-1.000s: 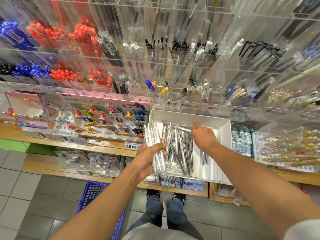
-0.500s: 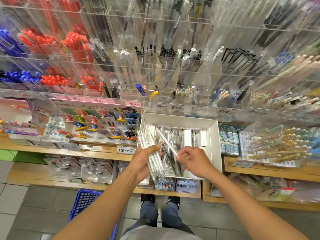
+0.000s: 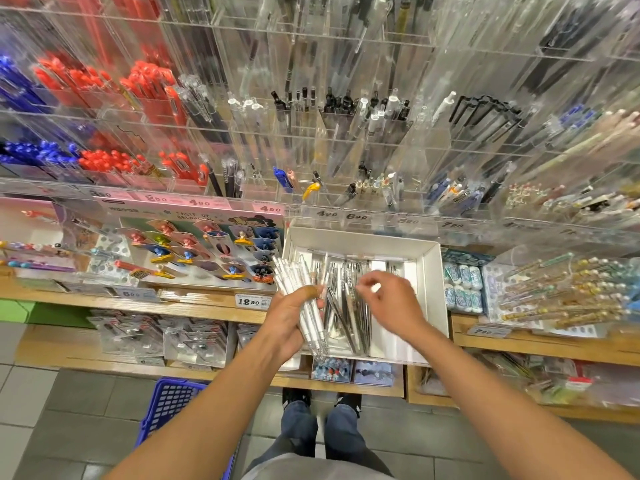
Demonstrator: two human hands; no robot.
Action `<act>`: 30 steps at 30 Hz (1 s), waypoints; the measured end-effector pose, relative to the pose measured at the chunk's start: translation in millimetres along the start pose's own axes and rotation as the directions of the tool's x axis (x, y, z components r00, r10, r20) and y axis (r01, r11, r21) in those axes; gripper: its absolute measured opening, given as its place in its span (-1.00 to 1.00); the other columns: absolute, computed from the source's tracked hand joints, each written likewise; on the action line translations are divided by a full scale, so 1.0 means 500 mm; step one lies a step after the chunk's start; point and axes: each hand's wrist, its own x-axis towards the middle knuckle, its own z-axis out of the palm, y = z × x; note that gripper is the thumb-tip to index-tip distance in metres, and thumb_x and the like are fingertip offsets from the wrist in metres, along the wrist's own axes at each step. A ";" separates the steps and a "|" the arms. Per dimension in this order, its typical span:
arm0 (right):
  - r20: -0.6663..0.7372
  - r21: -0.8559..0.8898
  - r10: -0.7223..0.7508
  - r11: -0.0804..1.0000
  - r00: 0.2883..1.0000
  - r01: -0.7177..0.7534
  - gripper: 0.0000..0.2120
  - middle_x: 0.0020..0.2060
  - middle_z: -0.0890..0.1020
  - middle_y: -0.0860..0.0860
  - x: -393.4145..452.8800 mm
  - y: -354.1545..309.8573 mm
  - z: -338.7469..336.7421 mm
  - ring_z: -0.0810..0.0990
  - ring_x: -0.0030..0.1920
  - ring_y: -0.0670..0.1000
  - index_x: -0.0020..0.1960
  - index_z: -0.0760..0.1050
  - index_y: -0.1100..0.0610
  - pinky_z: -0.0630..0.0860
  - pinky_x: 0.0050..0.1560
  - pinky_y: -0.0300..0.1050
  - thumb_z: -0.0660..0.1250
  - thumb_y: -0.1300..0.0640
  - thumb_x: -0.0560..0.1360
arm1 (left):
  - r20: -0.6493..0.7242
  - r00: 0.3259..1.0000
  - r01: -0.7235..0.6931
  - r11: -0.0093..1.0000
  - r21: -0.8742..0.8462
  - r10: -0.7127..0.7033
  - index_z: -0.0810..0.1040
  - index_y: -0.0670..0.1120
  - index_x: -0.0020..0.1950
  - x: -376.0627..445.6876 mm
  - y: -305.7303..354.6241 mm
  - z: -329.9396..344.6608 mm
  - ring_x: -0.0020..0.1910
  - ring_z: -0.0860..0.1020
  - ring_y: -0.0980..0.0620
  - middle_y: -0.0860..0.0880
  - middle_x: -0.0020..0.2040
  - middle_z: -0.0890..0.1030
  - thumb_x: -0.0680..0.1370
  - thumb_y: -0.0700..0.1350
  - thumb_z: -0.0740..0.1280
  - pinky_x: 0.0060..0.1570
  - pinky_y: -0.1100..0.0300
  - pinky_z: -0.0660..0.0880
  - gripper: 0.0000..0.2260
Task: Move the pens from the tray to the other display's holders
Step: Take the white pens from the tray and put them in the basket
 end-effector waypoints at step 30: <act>0.229 -0.748 -0.100 0.618 0.968 0.240 -0.73 -0.18 0.54 0.07 0.116 0.099 -0.010 0.42 -0.35 0.05 0.13 0.41 0.21 0.41 -0.34 -0.09 0.14 0.42 0.49 | 0.024 0.998 0.059 0.996 0.068 -0.061 0.48 -0.30 0.29 -0.009 -0.001 -0.002 -0.36 0.59 0.00 -0.11 -0.25 0.63 0.35 -0.25 0.50 -0.43 0.15 0.55 -0.47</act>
